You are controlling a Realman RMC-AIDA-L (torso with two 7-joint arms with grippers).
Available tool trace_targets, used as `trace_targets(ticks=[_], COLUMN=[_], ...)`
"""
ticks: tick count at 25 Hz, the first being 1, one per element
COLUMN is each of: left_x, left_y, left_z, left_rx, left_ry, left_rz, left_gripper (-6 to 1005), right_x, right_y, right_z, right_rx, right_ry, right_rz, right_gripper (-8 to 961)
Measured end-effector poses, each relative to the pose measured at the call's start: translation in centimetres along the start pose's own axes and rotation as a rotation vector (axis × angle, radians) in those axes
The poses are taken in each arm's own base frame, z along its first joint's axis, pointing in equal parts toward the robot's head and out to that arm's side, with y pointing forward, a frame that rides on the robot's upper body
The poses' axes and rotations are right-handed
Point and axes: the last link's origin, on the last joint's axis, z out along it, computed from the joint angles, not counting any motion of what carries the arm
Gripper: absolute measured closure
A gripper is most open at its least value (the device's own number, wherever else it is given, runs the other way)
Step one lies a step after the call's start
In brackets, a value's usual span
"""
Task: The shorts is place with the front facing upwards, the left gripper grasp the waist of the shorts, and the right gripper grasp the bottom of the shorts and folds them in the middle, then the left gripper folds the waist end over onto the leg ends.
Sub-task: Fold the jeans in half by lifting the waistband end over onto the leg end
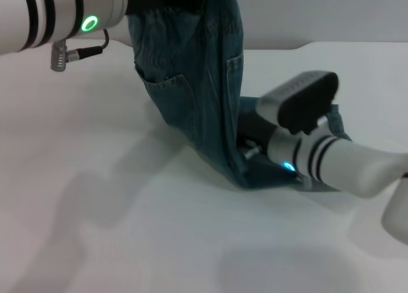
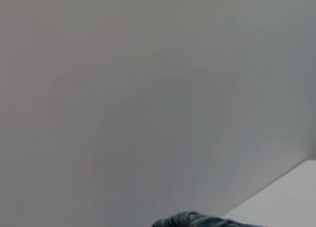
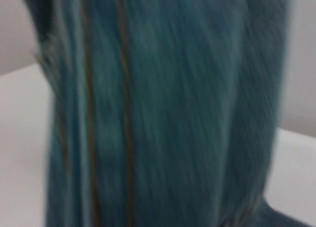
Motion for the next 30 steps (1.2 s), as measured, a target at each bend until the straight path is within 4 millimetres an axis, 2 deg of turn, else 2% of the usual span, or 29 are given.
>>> trace_targets(ticks=[6, 19, 23, 30], left_x=[-0.3, -0.1, -0.3, -0.8], left_y=[0.6, 1.5, 1.5, 1.1], left_z=[0.0, 0.1, 0.1, -0.1], left_rx=[-0.024, -0.063, -0.062, -0.051], left_ry=[-0.007, 0.006, 0.002, -0.006], left_rz=[-0.002, 0.018, 0.018, 0.019], left_gripper=[899, 898, 898, 899], right_x=[-1.5, -2.1, -1.1, 0.7], right_y=[1.5, 4.3, 3.3, -1.3], right_z=[1.0, 1.4, 0.8, -1.3], right_rx=[-0.048, -0.138, -0.099, 0.075], right_ry=[-0.010, -0.015, -0.017, -0.058], right_rz=[-0.018, -0.043, -0.007, 0.043], right_gripper=[908, 905, 904, 902])
